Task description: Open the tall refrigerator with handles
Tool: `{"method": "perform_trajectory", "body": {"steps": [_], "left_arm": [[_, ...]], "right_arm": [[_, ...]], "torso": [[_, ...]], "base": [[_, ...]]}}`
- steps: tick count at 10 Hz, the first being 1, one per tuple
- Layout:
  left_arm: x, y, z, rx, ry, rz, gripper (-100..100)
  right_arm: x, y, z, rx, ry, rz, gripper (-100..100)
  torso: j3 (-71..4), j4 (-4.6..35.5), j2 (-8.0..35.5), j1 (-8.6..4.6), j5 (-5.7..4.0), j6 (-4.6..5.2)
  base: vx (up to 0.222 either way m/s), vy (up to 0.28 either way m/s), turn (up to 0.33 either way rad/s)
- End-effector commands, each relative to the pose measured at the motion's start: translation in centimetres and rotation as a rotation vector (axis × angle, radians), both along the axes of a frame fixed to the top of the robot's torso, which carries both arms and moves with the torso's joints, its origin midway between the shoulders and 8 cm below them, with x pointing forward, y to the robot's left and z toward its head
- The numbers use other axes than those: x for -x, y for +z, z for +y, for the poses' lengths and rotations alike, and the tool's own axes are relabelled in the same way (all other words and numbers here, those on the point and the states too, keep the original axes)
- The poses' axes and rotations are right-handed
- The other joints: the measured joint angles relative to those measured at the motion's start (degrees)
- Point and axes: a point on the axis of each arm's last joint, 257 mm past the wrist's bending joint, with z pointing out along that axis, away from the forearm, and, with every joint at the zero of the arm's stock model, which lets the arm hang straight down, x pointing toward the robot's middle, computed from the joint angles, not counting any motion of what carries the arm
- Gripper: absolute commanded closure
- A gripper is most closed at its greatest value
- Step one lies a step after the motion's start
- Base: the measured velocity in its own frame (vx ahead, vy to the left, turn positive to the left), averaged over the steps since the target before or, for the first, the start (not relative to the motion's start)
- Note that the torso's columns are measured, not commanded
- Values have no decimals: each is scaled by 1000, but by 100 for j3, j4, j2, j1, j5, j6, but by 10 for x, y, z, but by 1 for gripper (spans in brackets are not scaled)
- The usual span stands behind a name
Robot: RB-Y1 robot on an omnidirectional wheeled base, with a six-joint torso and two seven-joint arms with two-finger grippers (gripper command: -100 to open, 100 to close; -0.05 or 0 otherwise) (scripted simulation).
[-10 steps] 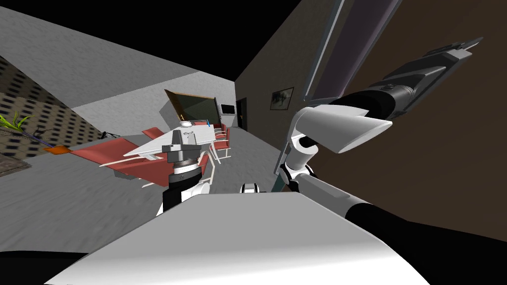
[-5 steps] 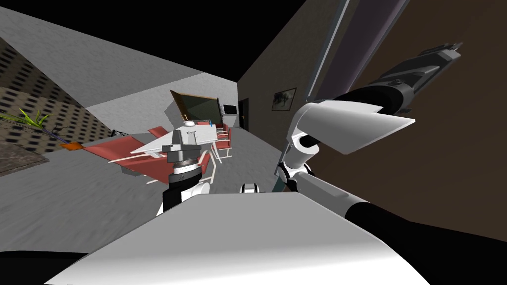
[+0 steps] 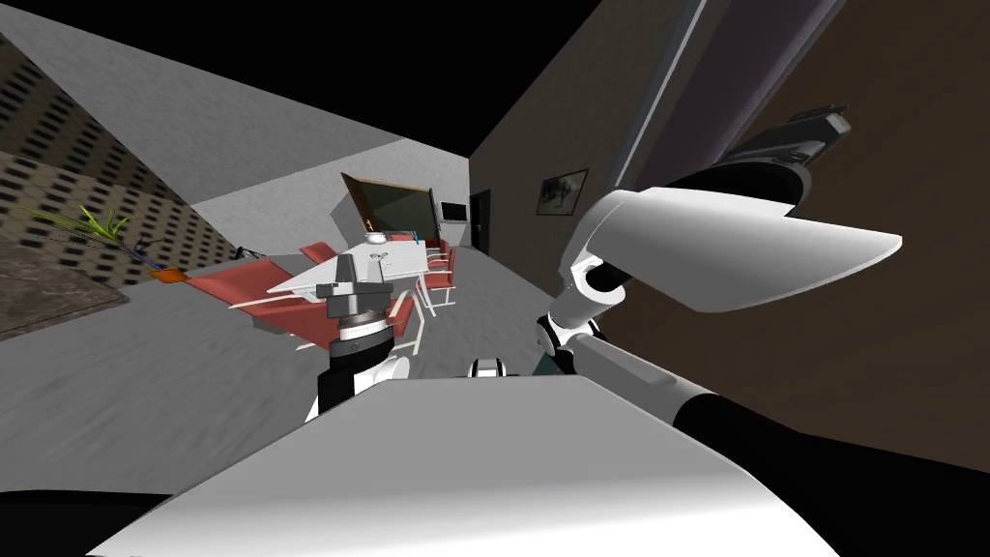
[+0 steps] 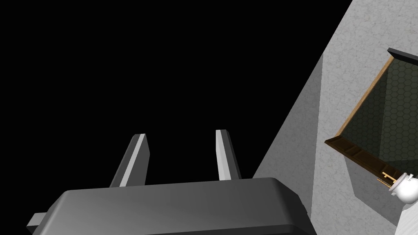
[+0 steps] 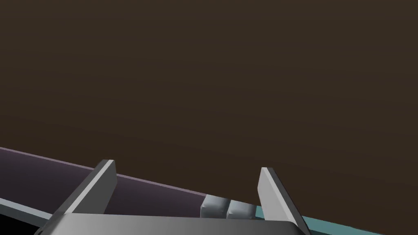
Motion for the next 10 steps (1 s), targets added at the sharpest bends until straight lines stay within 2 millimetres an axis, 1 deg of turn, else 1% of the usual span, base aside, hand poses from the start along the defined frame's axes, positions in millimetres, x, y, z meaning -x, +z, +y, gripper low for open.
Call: {"method": "perform_trajectory", "body": {"steps": [1, 2, 3, 4, 6, 7, 8, 9, 10], "left_arm": [[0, 0, 0, 0, 0, 0, 0], [0, 0, 0, 0, 0, 0, 0], [0, 0, 0, 0, 0, 0, 0], [0, 0, 0, 0, 0, 0, 0], [0, 0, 0, 0, 0, 0, 0], [0, 0, 0, 0, 0, 0, 0], [0, 0, 0, 0, 0, 0, 0], [0, 0, 0, 0, 0, 0, 0], [0, 0, 0, 0, 0, 0, 0]], "right_arm": [[-14, -21, 12, -79, 92, 25, -100], [-14, -22, 12, -82, 93, 27, -100], [-16, -31, 16, -127, 136, 24, -100], [-17, -33, 17, -132, 137, 27, -100], [-19, -50, 24, -206, 198, 29, -100], [-19, -50, 24, -206, 198, 29, -100], [-20, -41, 26, -181, 207, 14, -100], [-24, -29, 32, -157, 212, 14, -100], [-26, -24, 35, -147, 210, 15, -100]], "torso": [[16, 7, 16, -6, -4, 13], [25, 13, 29, -13, -6, 16], [39, 19, 44, -17, -10, 23], [82, 60, 101, -1, 9, 59], [211, 125, 259, -42, -18, 133], [267, 151, 334, -59, -28, 152], [301, 174, 386, -66, -29, 165], [308, 186, 403, -50, -15, 162], [296, 201, 401, -8, 20, 158]], "base": [[15, -12, 21], [-3, -8, 0], [3, -3, 153], [33, -2, 72], [59, 10, 42], [30, 9, 22], [14, 29, 37], [12, 42, 75], [12, 30, 53]]}}
